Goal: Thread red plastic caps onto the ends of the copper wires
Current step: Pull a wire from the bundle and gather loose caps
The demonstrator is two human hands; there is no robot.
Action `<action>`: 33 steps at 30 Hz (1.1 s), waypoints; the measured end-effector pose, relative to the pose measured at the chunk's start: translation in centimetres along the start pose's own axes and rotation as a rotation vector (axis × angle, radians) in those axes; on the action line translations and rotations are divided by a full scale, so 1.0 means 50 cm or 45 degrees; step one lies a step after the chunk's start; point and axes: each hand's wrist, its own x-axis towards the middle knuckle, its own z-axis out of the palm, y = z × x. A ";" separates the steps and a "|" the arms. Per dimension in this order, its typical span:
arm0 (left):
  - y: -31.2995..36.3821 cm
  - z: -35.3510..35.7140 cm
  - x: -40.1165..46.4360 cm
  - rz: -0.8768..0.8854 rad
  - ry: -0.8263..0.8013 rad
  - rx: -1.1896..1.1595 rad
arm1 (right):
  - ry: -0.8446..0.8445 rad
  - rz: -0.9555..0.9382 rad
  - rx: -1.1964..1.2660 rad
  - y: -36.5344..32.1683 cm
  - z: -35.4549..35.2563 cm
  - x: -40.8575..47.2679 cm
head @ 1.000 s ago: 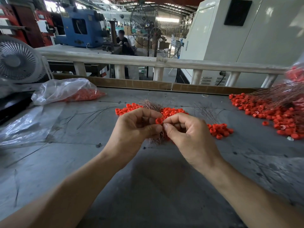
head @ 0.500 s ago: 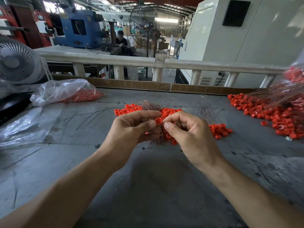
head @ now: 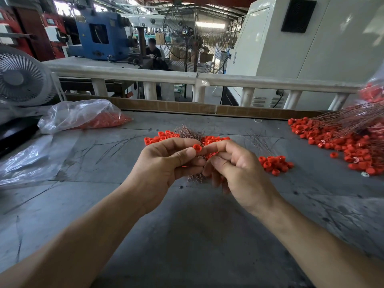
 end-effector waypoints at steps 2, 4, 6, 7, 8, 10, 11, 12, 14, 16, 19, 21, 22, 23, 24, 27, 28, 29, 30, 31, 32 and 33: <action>0.002 0.000 -0.001 -0.014 -0.032 -0.011 | -0.020 0.009 0.034 0.003 -0.002 0.000; 0.004 0.000 -0.002 -0.026 -0.055 -0.029 | -0.049 0.036 0.013 0.005 -0.005 0.001; 0.006 0.001 -0.002 -0.029 -0.054 -0.028 | -0.051 0.053 -0.023 0.006 -0.009 0.004; 0.006 0.001 -0.002 -0.028 -0.045 -0.021 | -0.020 0.058 -0.058 0.007 -0.012 0.007; 0.007 0.002 -0.001 -0.025 -0.032 -0.016 | 0.040 0.055 -0.118 0.008 -0.016 0.011; 0.008 0.003 -0.001 -0.025 -0.006 -0.013 | 0.218 0.033 -0.322 0.014 -0.033 0.019; 0.008 0.003 -0.002 -0.028 0.003 -0.012 | 0.290 0.026 -0.444 0.017 -0.044 0.023; 0.008 0.003 -0.002 -0.032 0.007 -0.010 | 0.324 0.031 -0.560 0.020 -0.055 0.027; 0.009 0.004 -0.004 -0.043 0.008 -0.009 | 0.300 0.076 -0.746 0.023 -0.073 0.030; 0.009 0.004 -0.004 -0.060 0.011 -0.008 | 0.233 0.169 -0.873 0.025 -0.082 0.030; 0.008 0.003 -0.004 -0.082 0.015 0.000 | 0.166 0.288 -0.974 0.025 -0.078 0.027; 0.006 0.003 -0.003 -0.088 0.013 0.007 | 0.121 0.327 -1.016 0.026 -0.068 0.024; 0.006 0.002 -0.003 -0.089 0.011 0.008 | 0.101 0.335 -1.051 0.026 -0.062 0.023; 0.006 0.002 -0.003 -0.090 0.010 0.008 | 0.090 0.336 -1.085 0.026 -0.057 0.021; 0.006 0.002 -0.004 -0.092 0.011 0.009 | 0.084 0.333 -1.110 0.025 -0.053 0.021; 0.004 0.002 -0.003 -0.098 0.015 0.020 | 0.054 0.323 -1.124 0.022 -0.048 0.020; 0.003 0.002 -0.003 -0.099 0.016 0.024 | 0.042 0.323 -1.116 0.021 -0.047 0.020; 0.002 0.002 -0.003 -0.100 0.017 0.026 | 0.036 0.317 -1.100 0.021 -0.047 0.019; 0.001 0.002 -0.003 -0.101 0.020 0.023 | 0.038 0.307 -1.072 0.021 -0.046 0.018; 0.000 0.002 -0.003 -0.103 0.024 0.017 | 0.052 0.295 -1.025 0.022 -0.045 0.017; -0.001 0.002 -0.002 -0.104 0.026 0.014 | 0.075 0.282 -0.965 0.022 -0.045 0.016; -0.002 0.003 -0.002 -0.105 0.026 0.014 | 0.106 0.266 -0.904 0.022 -0.045 0.016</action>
